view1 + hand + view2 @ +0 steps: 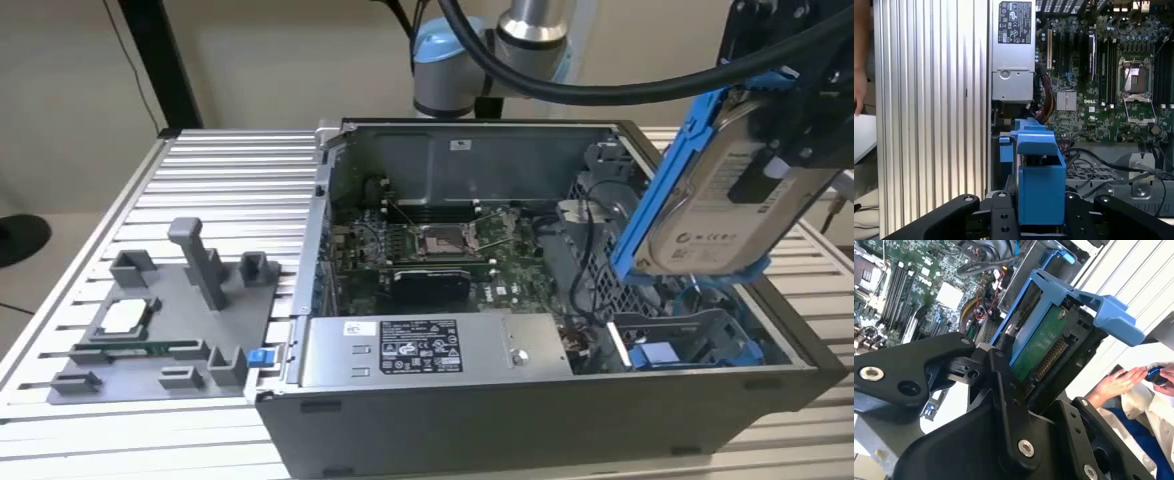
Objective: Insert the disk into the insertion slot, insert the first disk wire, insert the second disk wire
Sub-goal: 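Insert the disk into the insertion slot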
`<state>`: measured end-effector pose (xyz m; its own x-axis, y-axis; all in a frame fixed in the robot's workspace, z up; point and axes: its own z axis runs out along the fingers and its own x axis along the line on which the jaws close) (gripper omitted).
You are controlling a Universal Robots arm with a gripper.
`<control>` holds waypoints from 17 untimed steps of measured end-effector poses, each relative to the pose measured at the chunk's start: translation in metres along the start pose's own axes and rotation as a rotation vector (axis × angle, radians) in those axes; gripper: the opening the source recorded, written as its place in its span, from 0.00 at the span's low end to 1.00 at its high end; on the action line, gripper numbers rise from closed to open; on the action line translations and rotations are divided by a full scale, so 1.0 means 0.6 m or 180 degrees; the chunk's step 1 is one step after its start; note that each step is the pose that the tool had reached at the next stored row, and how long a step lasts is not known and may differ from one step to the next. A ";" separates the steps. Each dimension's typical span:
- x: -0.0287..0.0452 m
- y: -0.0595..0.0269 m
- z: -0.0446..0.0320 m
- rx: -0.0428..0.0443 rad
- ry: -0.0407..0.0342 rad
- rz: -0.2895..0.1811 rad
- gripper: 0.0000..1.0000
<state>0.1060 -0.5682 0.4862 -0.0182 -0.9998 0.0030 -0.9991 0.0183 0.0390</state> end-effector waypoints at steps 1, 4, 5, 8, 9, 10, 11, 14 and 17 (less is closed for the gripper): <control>0.000 -0.002 0.001 0.0000 0.0000 0.0000 0.00; 0.000 -0.008 0.004 0.0000 0.0000 0.0000 0.00; 0.000 -0.008 0.004 0.0000 0.0001 0.0000 0.00; 0.000 -0.008 0.004 0.0000 0.0000 0.0000 0.00; 0.000 -0.008 0.004 0.0000 0.0000 0.0000 0.00; 0.000 -0.008 0.004 0.0000 0.0000 0.0000 0.00; 0.000 -0.008 0.004 0.0000 0.0000 0.0000 0.00; 0.000 -0.010 0.005 0.0001 0.0000 0.0000 0.00; 0.000 -0.012 0.006 0.0002 0.0000 0.0000 0.00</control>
<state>0.1131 -0.5682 0.4824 -0.0181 -0.9998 0.0029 -0.9991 0.0182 0.0384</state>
